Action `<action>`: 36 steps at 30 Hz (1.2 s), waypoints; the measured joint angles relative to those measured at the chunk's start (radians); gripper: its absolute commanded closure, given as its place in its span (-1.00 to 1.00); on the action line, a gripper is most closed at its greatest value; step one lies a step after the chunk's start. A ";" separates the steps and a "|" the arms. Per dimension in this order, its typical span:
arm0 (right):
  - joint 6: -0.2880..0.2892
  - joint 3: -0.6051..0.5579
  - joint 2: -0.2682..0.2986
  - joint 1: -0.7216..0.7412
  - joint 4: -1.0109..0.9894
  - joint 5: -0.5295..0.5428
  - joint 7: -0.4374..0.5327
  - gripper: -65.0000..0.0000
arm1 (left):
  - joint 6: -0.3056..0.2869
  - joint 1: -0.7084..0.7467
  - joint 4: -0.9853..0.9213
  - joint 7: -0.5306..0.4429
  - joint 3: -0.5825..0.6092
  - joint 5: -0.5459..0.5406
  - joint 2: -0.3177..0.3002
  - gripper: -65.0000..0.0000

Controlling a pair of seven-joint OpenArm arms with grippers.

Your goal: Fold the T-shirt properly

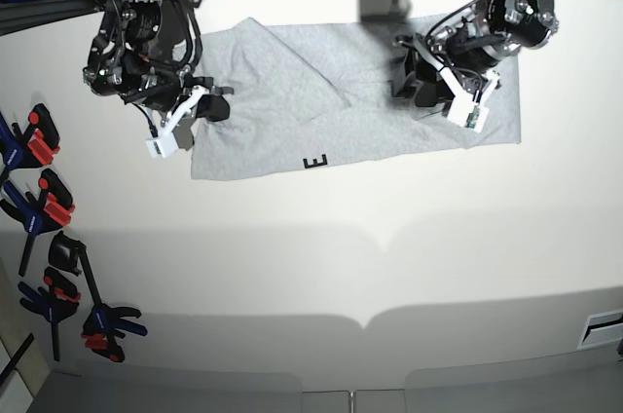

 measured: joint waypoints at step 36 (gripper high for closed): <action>-0.003 0.020 0.008 0.006 -0.002 -0.005 0.000 1.00 | 0.000 0.000 0.000 -0.035 0.000 0.000 0.000 0.26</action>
